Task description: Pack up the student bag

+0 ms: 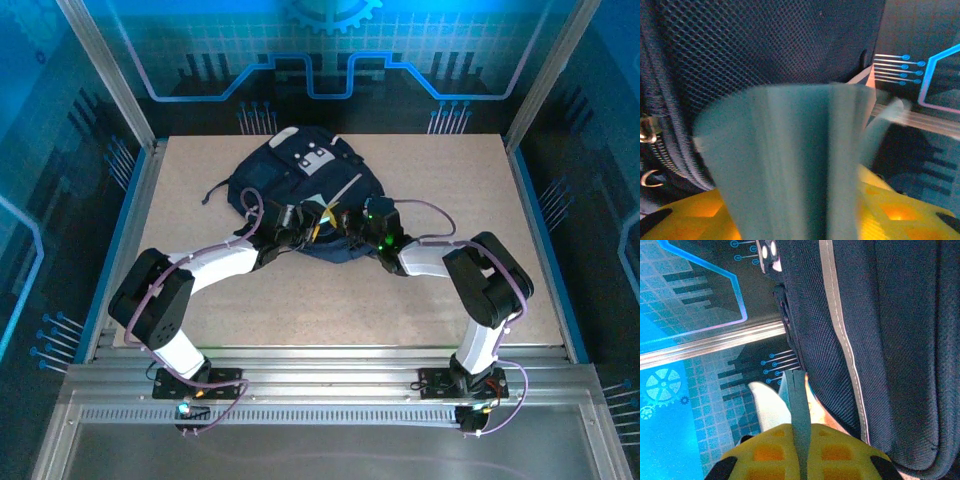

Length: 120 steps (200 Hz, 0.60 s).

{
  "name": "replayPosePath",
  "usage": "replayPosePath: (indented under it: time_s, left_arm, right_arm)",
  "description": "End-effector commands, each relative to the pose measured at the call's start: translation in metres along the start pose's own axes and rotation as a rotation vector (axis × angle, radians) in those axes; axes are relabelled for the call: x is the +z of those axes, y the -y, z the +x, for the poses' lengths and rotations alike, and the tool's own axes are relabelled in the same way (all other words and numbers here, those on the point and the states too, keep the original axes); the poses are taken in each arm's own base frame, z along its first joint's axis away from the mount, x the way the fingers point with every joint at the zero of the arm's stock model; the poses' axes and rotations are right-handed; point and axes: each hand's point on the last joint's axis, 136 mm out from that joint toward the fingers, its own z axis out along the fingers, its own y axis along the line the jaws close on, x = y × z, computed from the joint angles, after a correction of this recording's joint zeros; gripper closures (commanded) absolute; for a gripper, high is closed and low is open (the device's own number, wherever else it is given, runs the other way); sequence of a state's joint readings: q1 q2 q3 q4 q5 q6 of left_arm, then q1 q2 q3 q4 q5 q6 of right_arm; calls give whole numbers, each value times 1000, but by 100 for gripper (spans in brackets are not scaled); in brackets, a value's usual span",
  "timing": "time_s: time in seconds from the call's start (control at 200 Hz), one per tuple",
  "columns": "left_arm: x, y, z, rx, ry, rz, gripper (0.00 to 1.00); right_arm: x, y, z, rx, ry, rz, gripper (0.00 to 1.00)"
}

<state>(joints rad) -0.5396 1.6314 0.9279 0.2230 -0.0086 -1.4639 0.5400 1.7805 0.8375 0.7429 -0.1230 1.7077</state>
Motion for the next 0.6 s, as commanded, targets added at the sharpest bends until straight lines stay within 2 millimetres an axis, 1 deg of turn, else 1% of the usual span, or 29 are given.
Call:
replayPosePath:
  time_s: [0.0,0.02,0.055,0.085,0.135,0.235,0.265,0.325,0.355,0.42,0.455,0.5,0.595]
  left_arm:
    - [-7,16,9,64,-42,10,29]
    - [-6,15,9,80,-46,-2,25]
    - [-6,15,9,113,-56,-18,20]
    - [-5,14,8,142,-65,-35,17]
    - [-4,15,7,197,-78,-59,17]
    - [-2,19,7,330,-108,-106,16]
    - [-1,23,7,388,-119,-112,17]
    - [1,24,8,494,-141,-149,17]
    - [3,28,7,548,-146,-157,17]
    - [7,29,4,648,-155,-192,19]
    - [10,30,4,704,-167,-203,20]
    - [14,29,2,772,-172,-236,21]
    - [23,29,3,916,-198,-295,24]
  right_arm:
    - [-11,-14,-14,-47,38,-39,100]
    - [-15,-14,-17,-57,44,-34,100]
    - [-21,-16,-22,-82,53,-31,100]
    - [-26,-15,-26,-104,61,-15,100]
    - [-36,-14,-33,-138,70,10,100]
    - [-57,-13,-51,-207,76,63,100]
    - [-65,-13,-56,-223,78,75,100]
    - [-80,-14,-68,-258,84,96,100]
    - [-89,-15,-75,-275,88,110,100]
    - [-108,-15,-88,-315,108,141,100]
    - [-119,-12,-94,-333,115,176,100]
    - [-134,-10,-103,-350,138,216,100]
    - [-161,-13,-120,-403,183,265,100]
